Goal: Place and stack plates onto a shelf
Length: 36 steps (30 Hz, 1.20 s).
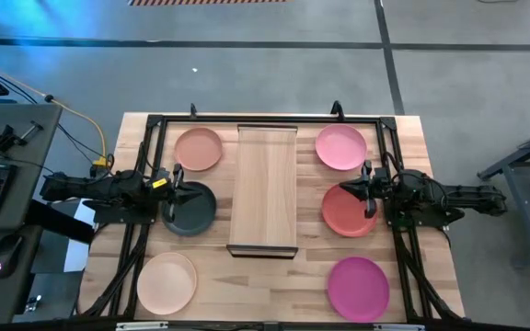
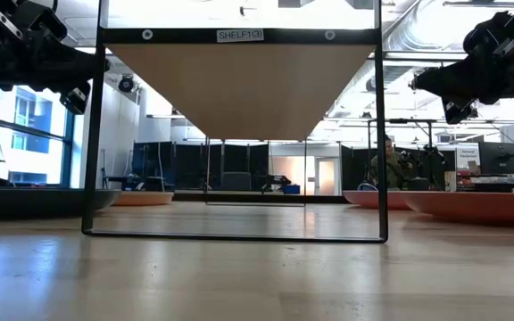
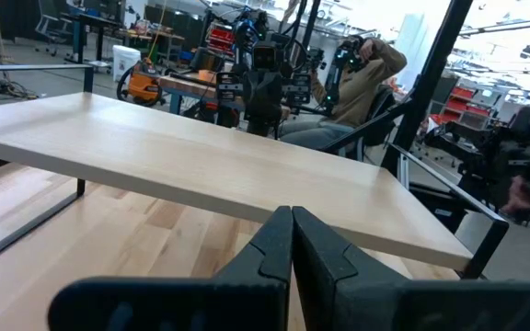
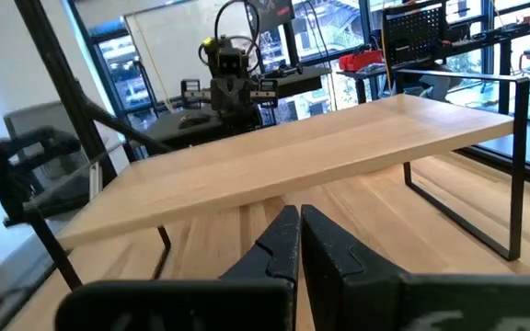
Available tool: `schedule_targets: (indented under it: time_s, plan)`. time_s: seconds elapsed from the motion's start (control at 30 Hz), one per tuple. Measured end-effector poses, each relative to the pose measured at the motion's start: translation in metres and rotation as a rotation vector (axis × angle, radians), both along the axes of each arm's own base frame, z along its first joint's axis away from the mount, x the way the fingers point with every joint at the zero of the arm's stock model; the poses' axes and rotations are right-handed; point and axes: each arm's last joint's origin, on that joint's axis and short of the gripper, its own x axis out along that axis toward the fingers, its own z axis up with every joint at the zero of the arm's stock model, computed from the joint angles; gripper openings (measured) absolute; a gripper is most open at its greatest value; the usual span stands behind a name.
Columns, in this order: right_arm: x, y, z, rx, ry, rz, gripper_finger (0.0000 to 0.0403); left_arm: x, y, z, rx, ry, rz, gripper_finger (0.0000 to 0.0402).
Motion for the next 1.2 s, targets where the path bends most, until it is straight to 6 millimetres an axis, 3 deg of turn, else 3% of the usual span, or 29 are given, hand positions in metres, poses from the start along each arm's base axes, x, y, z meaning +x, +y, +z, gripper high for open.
schedule_targets:
  time_s: [0.17, 0.3, 0.53, 0.7, 0.87, 0.97, 1.07, 1.2]
  plan:
    - [-0.006, -0.002, 0.028, 0.259, -0.332, -0.031, 0.0000, 0.000, 0.000, 0.000, 0.000, 0.001, 0.000, 0.0001]
    - [-0.013, -0.008, 0.042, 0.418, -0.546, -0.181, 0.0000, 0.000, 0.000, 0.000, 0.000, 0.001, 0.000, 0.0001]
    - [-0.017, -0.013, 0.047, 0.589, -0.677, -0.349, 0.0000, 0.000, 0.000, 0.000, 0.000, 0.000, 0.000, 0.0001]
    - [-0.022, -0.016, 0.090, 0.529, -0.754, -0.467, 0.0000, 0.000, 0.000, 0.000, 0.000, 0.000, 0.000, 0.0001]
    - [-0.010, -0.021, 0.136, 0.425, -0.544, -0.750, 0.0011, 0.000, 0.000, 0.000, 0.000, 0.000, 0.000, 0.0001]
    - [0.008, -0.025, 0.148, 0.423, -0.329, -0.831, 0.0041, 0.000, 0.000, 0.000, 0.000, 0.000, 0.000, 0.0001]
    - [0.028, -0.033, 0.146, 0.472, -0.099, -0.898, 0.0085, 0.000, 0.000, 0.000, 0.000, 0.000, 0.000, 0.0001]
    - [0.046, -0.052, 0.121, 0.604, 0.259, -1.043, 0.0146, 0.000, 0.000, 0.000, 0.000, 0.000, 0.000, 0.0001]
